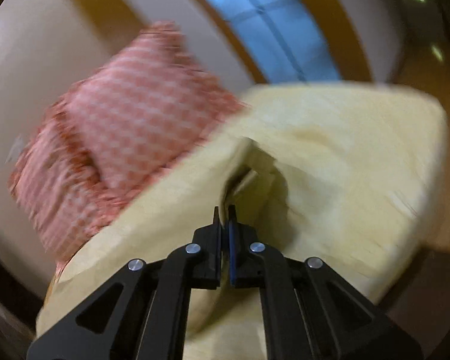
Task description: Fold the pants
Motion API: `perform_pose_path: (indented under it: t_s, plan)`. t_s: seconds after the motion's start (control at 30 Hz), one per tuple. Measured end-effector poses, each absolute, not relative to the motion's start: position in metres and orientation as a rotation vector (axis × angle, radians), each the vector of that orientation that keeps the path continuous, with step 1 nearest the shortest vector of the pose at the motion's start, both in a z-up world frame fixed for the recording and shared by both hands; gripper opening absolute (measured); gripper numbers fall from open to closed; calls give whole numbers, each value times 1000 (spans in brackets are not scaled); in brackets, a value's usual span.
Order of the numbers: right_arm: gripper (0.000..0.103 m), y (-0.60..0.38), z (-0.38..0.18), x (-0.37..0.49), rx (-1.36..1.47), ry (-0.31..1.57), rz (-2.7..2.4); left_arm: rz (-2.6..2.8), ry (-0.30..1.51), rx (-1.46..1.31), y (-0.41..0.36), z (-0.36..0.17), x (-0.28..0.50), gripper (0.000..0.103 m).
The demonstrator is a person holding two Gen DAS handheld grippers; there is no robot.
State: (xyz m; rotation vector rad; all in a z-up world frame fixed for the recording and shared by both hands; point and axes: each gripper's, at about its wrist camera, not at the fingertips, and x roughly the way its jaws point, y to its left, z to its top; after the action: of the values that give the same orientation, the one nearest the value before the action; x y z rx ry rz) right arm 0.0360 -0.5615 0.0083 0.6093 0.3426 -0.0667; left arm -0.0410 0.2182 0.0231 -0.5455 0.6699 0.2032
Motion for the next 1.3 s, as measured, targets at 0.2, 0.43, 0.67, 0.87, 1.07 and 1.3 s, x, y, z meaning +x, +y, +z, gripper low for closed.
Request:
perform_pose_path:
  t_s: [0.2,0.43,0.67,0.87,1.07,1.3]
  plan:
    - [4,-413,89,75,408,298,389,220,637,-575,234,26,-42,66]
    - [6,-189,50,76,25,637,871,215,643,-592,244,22,-37,74]
    - [68,-187,34,48,24,613,887,201,626,-629,259,21,-35,76]
    - [67,-202,5,82,49,784,735,218,629,-672,272,21,-24,76]
    - [67,-204,8,71,119,759,773,315,656,-745,295,23,-5,76]
    - [67,-236,14,61,201,696,800,447,739,-701,321,25,35,19]
